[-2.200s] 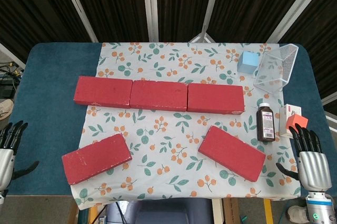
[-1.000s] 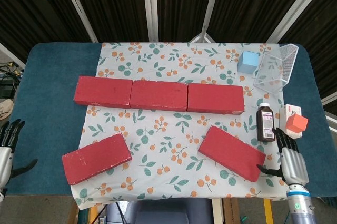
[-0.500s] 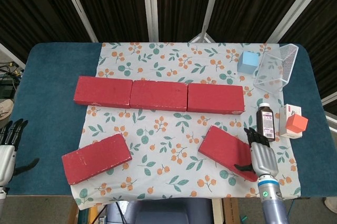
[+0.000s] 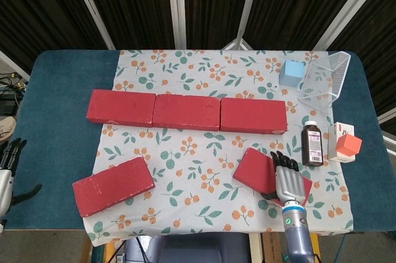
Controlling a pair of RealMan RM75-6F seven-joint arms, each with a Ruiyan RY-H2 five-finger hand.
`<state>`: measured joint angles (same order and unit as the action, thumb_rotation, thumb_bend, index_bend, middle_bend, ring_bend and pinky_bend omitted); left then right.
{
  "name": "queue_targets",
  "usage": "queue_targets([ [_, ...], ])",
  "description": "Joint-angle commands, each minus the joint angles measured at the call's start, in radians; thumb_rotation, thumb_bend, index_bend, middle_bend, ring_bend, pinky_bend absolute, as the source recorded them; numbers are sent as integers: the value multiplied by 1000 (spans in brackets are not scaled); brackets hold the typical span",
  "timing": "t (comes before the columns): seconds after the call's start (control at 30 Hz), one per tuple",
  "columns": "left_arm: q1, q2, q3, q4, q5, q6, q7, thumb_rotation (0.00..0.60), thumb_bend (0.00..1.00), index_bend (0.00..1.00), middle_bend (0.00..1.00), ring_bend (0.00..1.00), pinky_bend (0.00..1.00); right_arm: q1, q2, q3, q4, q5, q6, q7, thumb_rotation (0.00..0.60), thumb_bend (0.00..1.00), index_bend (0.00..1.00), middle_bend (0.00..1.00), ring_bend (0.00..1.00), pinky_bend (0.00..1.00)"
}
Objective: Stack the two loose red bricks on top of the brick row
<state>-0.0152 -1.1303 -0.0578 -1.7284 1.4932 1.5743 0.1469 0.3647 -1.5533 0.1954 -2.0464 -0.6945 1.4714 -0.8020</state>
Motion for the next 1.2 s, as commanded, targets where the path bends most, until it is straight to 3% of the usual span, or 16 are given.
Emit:
queue_targets([
  [0.03,0,0,-3,2,-5,0,0,600,0,59,56,0,102,13,-18,4,19,18,0,-10,600,54,0,19,0,0],
  [0.8,-8,-5,-7,7,-25,-15,7,600,0,58,55,0,102,56,-68,20,136,104,-11,-9,600,55,0,27,14,0],
  [0.97,-10,-5,-5,7,-21,-18,8,600,0,59,55,0,102,62,-63,12,134,117,-7,-24,600,54,11,119,102,0],
  [1.2,-10,-3,-4,7,-21,-19,1,600,0,59,54,0,102,70,-56,6,130,137,-20,-28,600,54,129,263,237,0],
])
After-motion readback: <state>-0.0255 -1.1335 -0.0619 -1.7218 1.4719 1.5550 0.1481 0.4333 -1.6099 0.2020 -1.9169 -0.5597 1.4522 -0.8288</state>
